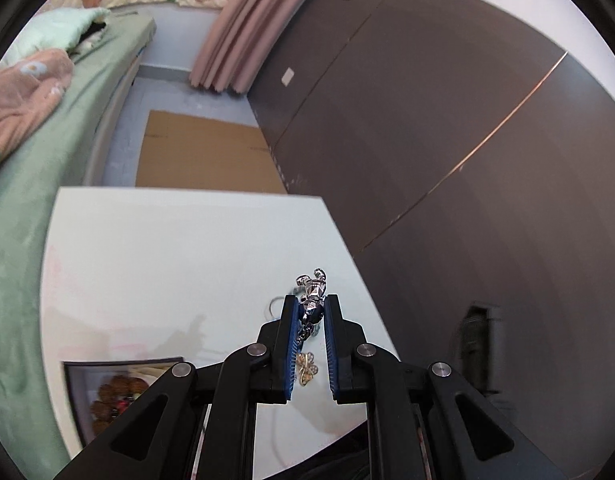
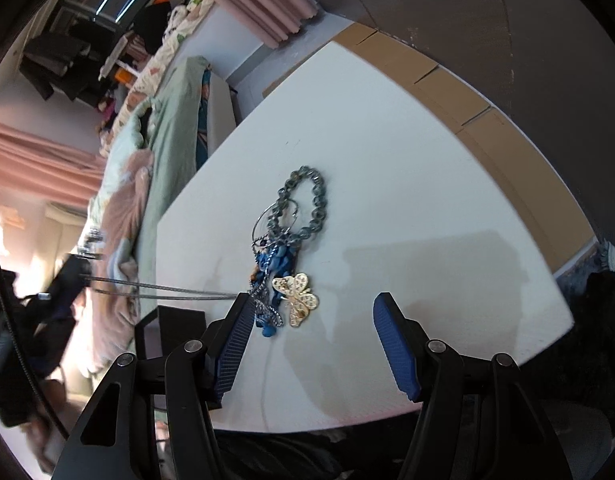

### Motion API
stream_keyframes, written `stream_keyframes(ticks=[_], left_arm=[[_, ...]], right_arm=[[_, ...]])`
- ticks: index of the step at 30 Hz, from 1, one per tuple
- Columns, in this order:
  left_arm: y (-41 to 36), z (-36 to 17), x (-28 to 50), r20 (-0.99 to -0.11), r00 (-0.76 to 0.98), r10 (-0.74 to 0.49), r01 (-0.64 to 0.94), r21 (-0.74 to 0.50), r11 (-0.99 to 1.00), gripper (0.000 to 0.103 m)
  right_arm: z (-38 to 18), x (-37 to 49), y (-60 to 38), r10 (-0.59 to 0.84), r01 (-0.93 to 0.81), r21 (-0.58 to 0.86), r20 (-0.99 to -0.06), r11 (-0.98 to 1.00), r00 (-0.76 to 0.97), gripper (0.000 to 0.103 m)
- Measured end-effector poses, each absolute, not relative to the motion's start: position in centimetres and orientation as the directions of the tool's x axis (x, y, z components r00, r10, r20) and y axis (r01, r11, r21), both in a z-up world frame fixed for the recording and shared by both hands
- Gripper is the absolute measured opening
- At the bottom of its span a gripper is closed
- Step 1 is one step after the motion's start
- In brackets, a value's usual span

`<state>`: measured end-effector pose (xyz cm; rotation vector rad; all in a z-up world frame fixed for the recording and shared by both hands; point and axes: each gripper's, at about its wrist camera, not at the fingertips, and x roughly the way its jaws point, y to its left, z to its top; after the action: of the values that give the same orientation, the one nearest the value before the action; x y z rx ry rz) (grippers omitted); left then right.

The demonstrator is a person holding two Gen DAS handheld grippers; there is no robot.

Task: Organize jewelry
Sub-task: 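Grasp the gold butterfly pendant with the right tool while left tool holds the chain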

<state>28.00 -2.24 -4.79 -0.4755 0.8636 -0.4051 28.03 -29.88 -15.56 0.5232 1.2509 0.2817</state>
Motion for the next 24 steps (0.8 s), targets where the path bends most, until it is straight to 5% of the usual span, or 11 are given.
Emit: stream_keyframes(ticks=[8,16,24], left_arm=[[0.9,-1.7,26.7,-0.568,0.643,-0.514,0.143,-0.571,0.809,0.013],[2.2,0.9,25.3,-0.530,0.670,-0.519,0.170,-0.572,0.803,0.013],[2.4,4.0,24.5,-0.479,0.701,-0.528,0.215,-0.564,0.797,0.013]], right_arm=[[-15.9,29.4,-25.2,0.341,-0.023,0.346,-0.910,0.938,0.236,0.054],[-17.4,30.0,-22.7,0.232,-0.098,0.216,-0.954,0.971,0.190,0.028],[-16.3,28.9,-24.3,0.309,-0.070,0.301,-0.928,0.951,0.207,0.028]])
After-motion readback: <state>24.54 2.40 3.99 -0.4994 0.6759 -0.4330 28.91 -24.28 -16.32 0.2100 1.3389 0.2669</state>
